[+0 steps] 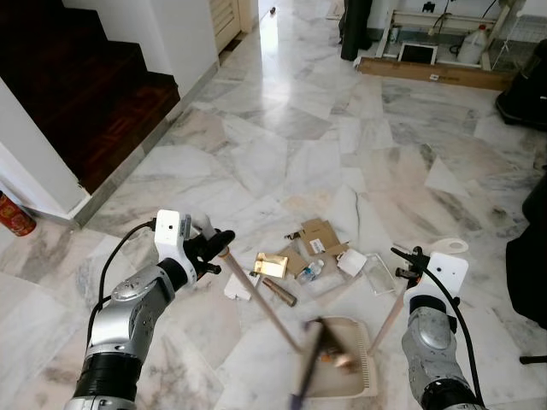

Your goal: Sweep floor

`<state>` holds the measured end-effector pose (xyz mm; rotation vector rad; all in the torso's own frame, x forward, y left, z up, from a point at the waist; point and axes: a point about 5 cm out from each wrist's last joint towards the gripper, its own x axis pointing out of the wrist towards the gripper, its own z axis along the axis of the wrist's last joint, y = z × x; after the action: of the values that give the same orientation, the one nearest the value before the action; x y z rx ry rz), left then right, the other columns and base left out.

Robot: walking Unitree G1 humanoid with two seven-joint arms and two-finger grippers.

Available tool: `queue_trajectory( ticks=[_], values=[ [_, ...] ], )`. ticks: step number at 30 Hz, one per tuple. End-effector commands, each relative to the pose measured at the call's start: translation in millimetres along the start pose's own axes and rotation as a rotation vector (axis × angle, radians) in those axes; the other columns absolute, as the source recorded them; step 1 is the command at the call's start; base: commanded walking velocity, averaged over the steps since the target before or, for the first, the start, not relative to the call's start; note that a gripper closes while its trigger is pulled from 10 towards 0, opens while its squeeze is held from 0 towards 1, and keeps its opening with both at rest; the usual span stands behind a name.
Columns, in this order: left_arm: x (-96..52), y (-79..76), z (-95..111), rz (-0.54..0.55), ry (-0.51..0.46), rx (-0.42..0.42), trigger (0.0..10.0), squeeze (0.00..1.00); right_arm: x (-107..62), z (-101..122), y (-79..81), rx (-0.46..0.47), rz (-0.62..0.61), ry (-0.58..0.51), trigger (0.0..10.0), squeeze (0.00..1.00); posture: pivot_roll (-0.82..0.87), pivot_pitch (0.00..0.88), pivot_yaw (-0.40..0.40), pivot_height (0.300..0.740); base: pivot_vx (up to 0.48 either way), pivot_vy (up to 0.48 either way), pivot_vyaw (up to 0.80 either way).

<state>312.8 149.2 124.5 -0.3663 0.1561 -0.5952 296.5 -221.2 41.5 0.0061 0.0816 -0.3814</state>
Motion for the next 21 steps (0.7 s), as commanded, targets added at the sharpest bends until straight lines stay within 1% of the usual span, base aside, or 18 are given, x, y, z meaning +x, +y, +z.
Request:
queue_trajectory(
  ticks=[1,3,5,6,7,8,9,10,14,16,18,19,21],
  values=[
    [-0.7,-5.4,19,-0.042,-0.084,-0.004,10.0,0.0,-3.1,-6,4.6,0.004,0.016,0.03,10.0,0.0,0.07,0.107,0.049,0.74,0.0,0.0,0.0],
    [-0.6,-5.1,20,-0.036,-0.091,-0.001,10.0,0.0,-3.1,-6,4.8,0.005,0.016,0.03,10.0,0.0,0.07,0.107,0.049,0.74,0.0,0.0,0.0],
    [-0.6,-3.8,24,-0.014,-0.104,0.043,10.0,0.0,-3.1,-6,6.2,0.006,0.019,0.03,10.0,0.0,0.07,0.106,0.048,0.74,0.0,0.0,0.0],
    [-0.6,-1.8,31,0.024,-0.126,0.107,10.0,0.0,-2.8,-5,6.6,0.007,0.021,0.029,10.0,0.0,0.07,0.106,0.048,0.74,0.0,0.0,0.0],
    [-1.2,-0.5,34,0.052,-0.137,0.155,10.0,0.0,-2.8,-5,6.5,0.007,0.021,0.029,10.0,0.0,0.07,0.106,0.048,0.74,0.0,0.0,0.0],
    [-2.1,2.5,42,0.109,-0.178,0.192,10.0,0.0,-2.7,-5,6.1,0.007,0.019,0.029,10.0,0.0,0.07,0.106,0.049,0.74,0.0,0.0,0.0],
    [-3.4,3.0,49,0.12,-0.221,0.172,10.0,0.0,-2.7,-5,5.8,0.006,0.019,0.028,10.0,0.0,0.07,0.107,0.05,0.74,0.0,0.0,0.0],
    [-3.4,3.0,49,0.12,-0.221,0.172,10.0,0.0,-2.7,-5,5.8,0.006,0.019,0.028,10.0,0.0,0.07,0.107,0.05,0.74,0.0,0.0,0.0],
    [-9.6,0.0,67,0.188,-0.278,0.345,10.0,0.0,-2.8,-6,3.3,0.004,0.014,0.028,10.0,0.0,0.07,0.107,0.049,0.74,0.0,0.0,0.0],
    [-11.8,0.7,70,0.225,-0.295,0.393,10.0,0.0,-3.0,-6,2.9,0.004,0.012,0.029,10.0,0.0,0.07,0.108,0.047,0.74,0.0,0.0,0.0],
    [-13.1,3.3,70,0.261,-0.3,0.424,10.0,0.0,-3.0,-6,3.7,0.005,0.014,0.029,10.0,0.0,0.07,0.108,0.048,0.74,0.0,0.0,0.0],
    [-14.3,7.0,66,0.293,-0.295,0.444,10.0,0.0,-3.0,-6,4.5,0.005,0.017,0.027,10.0,0.0,0.07,0.107,0.048,0.74,0.0,0.0,0.0],
    [-16.2,13.6,57,0.348,-0.259,0.517,10.0,0.0,-2.8,-5,5.6,0.006,0.023,0.023,10.0,0.0,0.07,0.107,0.047,0.74,0.0,0.0,0.0]
  ],
)
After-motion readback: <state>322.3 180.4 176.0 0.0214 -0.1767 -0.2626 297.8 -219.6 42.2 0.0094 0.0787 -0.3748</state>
